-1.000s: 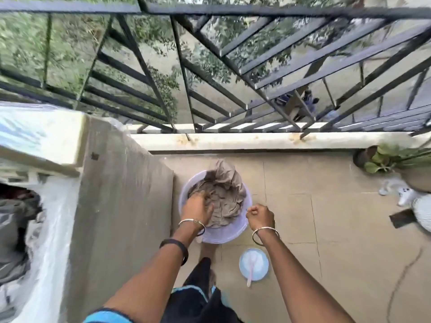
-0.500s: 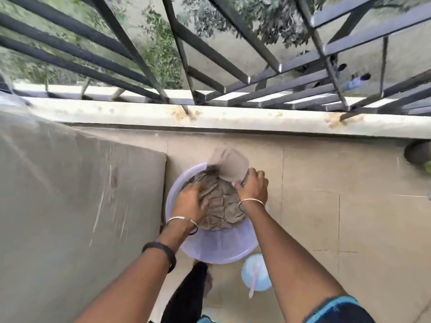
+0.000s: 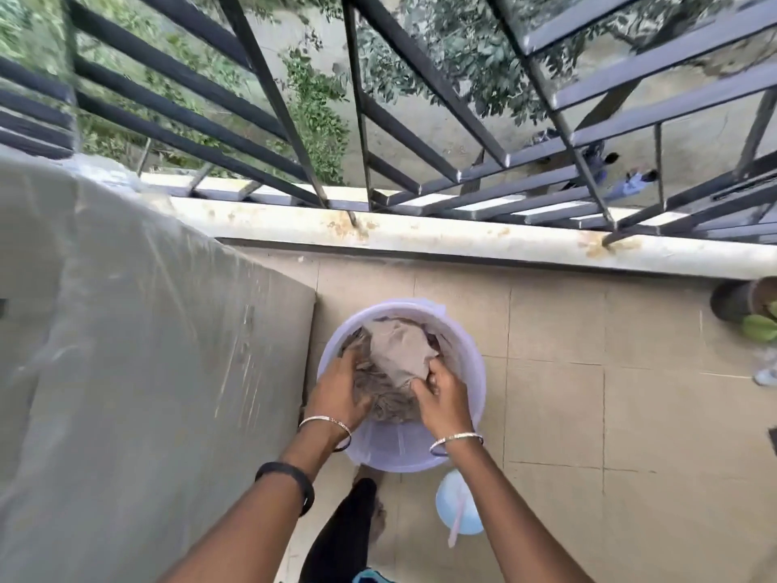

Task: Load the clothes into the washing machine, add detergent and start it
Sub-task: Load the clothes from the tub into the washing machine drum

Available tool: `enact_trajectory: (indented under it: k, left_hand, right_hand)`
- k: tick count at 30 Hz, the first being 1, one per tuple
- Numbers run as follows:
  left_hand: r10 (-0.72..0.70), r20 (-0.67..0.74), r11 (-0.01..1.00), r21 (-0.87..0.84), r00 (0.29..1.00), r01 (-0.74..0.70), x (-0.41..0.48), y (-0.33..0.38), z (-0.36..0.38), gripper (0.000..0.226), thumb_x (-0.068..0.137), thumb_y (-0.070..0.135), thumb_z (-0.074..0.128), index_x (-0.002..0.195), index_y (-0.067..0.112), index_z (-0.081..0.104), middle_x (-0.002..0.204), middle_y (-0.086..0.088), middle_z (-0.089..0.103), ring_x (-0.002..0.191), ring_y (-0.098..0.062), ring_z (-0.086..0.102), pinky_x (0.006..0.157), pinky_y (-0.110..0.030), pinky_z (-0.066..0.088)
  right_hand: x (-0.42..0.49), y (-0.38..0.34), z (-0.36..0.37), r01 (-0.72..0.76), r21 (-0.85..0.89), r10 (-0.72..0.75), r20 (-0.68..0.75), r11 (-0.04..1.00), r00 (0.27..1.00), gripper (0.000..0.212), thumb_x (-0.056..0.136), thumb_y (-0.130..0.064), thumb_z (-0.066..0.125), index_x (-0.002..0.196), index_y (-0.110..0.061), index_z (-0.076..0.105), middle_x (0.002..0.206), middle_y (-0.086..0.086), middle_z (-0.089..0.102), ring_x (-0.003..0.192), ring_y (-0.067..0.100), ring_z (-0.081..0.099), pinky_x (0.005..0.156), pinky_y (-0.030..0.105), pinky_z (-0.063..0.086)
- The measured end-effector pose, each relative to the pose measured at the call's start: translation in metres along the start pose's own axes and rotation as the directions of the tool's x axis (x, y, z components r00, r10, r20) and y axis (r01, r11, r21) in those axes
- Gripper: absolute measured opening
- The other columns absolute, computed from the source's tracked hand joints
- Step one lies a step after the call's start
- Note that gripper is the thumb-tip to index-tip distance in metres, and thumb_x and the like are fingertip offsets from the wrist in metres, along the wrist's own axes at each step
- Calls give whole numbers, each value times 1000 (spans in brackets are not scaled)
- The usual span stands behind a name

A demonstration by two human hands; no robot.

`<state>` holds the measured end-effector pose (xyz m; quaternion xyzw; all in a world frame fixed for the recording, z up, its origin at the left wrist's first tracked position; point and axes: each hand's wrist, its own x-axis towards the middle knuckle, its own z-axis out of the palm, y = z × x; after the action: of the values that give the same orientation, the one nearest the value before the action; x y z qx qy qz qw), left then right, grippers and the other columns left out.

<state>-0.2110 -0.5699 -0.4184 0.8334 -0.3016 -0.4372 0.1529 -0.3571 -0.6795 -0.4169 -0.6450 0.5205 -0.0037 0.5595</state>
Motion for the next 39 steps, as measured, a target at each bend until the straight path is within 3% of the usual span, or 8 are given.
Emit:
enact_trajectory:
  k: [8,14,18,21,24,29,36,39]
  left_hand:
    - [121,157,982,128,980,-142,-79,40,-28,113,64,25,79,152,27,9,158,-5,18,141,-28,30,110,-41,38]
    - [-43,58,956,-289,997,58,-158,47,-28,45,73,15,69,116,10,59,114,2,58,103,-12,50,73,-1,40]
    - [-117,-123,915,-398,985,59,-186,26,-29,64,61,15,68,122,3,55,114,-1,54,104,-13,53,85,-15,44]
    - [-113,-158,965,-253,981,71,-185,17,-49,40,74,25,78,110,14,63,105,1,66,95,-17,65,73,-22,54]
    - [74,-309,987,-111,948,-113,-263,81,-122,20,86,3,58,106,3,62,92,-4,58,88,-15,52,71,-27,36]
    - [202,-502,971,-12,841,-240,-339,131,-209,19,80,4,57,98,4,62,101,-23,69,98,-38,64,78,-39,48]
    - [421,-571,838,-54,705,-544,-436,160,-298,21,62,17,57,81,26,53,78,-4,60,70,-19,52,65,-31,42]
    - [489,-621,763,-36,612,-646,-475,163,-330,19,58,20,57,75,29,57,80,-3,65,70,-16,55,67,-30,45]
  right_hand:
    - [-114,-73,-48,23,338,18,-120,941,993,16,82,-9,55,94,-9,66,89,6,74,84,21,67,81,40,52]
    - [-221,-155,-63,134,650,-101,-88,748,991,33,76,-6,55,106,1,66,94,11,71,88,21,64,80,34,52]
    - [-290,-191,-64,205,698,-192,-98,686,976,33,74,-4,54,104,10,61,92,15,66,86,23,60,75,32,50]
    - [-334,-211,-78,340,665,-273,-208,664,939,15,74,-4,56,85,-6,66,77,7,67,71,18,59,63,26,49]
    - [-361,-216,-103,446,631,-245,-383,635,891,16,75,-10,63,86,-20,59,72,1,66,61,13,57,57,26,48]
    - [-366,-174,-128,378,309,-154,-560,873,814,38,69,-42,63,99,-51,42,80,15,69,69,36,63,73,53,56]
    - [-392,-162,-84,107,-12,-107,-204,994,973,77,65,-10,80,132,-24,44,107,7,63,86,26,62,81,37,54]
    - [-384,-166,-56,190,-154,-195,-20,970,981,109,47,-34,86,142,-22,33,125,4,55,105,26,60,92,38,52]
